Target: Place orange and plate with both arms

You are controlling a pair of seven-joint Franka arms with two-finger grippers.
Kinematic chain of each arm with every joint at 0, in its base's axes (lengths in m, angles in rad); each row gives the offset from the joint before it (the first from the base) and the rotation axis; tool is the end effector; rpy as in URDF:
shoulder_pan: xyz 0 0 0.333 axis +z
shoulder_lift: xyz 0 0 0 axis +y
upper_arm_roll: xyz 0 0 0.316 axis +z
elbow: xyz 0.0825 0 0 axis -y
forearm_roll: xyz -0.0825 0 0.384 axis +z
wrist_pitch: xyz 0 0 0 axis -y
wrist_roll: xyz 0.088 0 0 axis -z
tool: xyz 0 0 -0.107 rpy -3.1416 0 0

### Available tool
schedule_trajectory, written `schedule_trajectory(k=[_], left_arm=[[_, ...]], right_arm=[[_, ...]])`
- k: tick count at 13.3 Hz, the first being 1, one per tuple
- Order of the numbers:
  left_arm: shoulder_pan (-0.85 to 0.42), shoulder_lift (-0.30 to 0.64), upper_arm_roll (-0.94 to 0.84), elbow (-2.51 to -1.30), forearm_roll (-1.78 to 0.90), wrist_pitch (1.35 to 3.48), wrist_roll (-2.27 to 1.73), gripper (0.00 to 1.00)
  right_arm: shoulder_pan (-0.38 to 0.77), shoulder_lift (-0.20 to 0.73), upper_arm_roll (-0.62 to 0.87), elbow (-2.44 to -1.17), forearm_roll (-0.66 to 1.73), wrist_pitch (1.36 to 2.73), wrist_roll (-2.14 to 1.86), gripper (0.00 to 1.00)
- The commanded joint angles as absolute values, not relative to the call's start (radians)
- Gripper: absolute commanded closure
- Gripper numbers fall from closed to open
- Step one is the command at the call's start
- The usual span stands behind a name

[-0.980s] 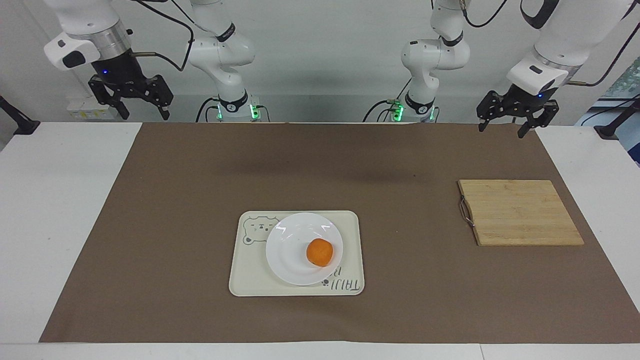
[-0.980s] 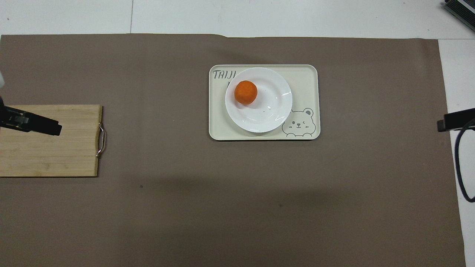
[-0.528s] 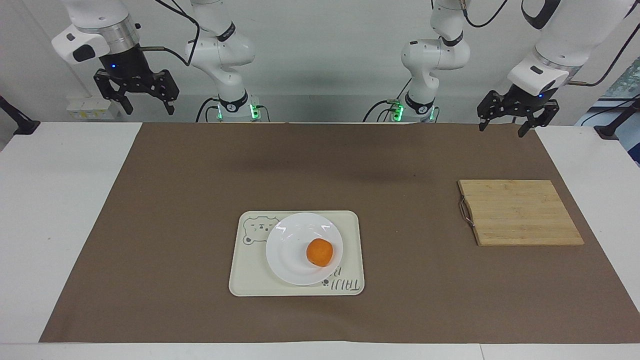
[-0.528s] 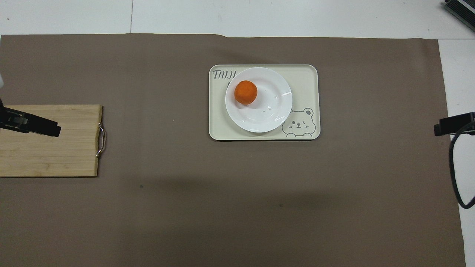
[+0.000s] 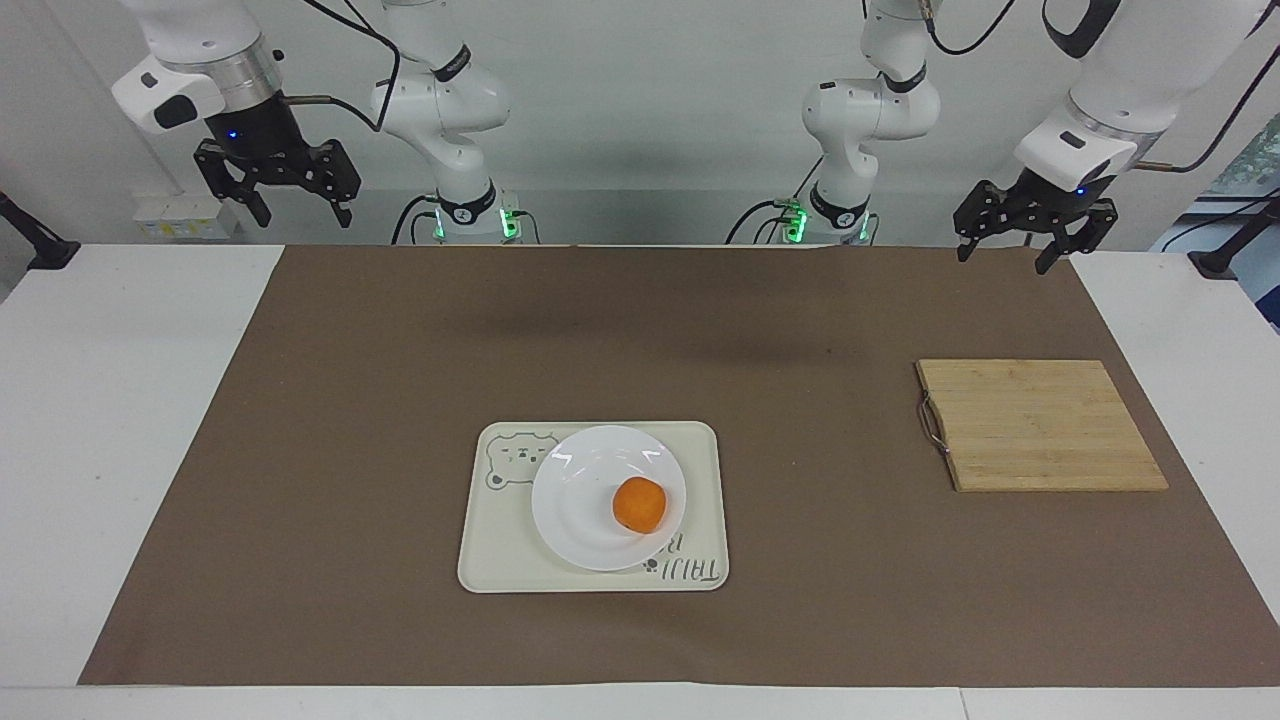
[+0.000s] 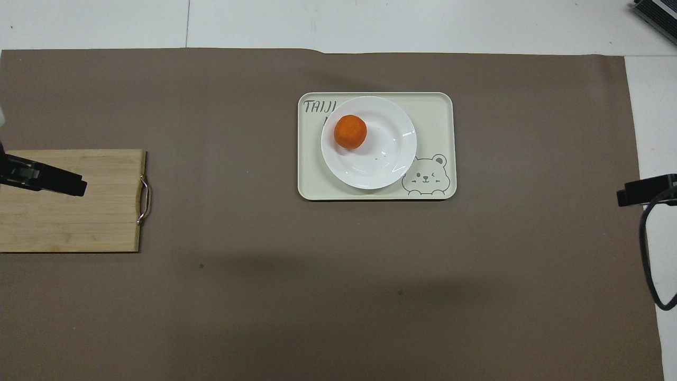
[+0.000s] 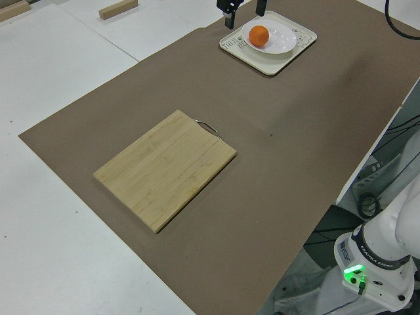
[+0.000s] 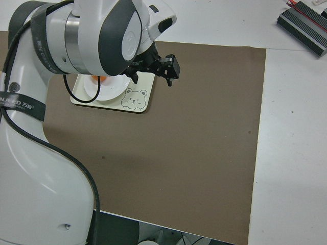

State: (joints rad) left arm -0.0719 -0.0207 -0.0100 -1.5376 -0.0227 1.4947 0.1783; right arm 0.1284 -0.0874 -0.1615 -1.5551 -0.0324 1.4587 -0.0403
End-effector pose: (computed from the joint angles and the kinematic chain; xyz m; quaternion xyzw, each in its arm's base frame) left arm 0.5385 -0.0468 0.6448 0.9913 -0.1304 -0.0105 0.0117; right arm 0.5149 -0.0252 0.6682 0.9999 0.0022 -0.0054 0.0089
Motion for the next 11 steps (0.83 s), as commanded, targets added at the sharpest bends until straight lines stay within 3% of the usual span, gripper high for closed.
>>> schedule_trajectory(k=[1, 11], left_arm=[[-0.08, -0.051, -0.005, -1.548, -0.012, 1.467, 0.164, 0.0], [-0.081, -0.067, -0.011, -1.549, -0.012, 1.439, 0.143, 0.0]], right_arm=[[0.121, -0.127, -0.16, -1.609, -0.049, 1.476, -0.066, 0.0], [0.12, -0.138, -0.16, -1.626, -0.034, 1.473, -0.066, 0.0]])
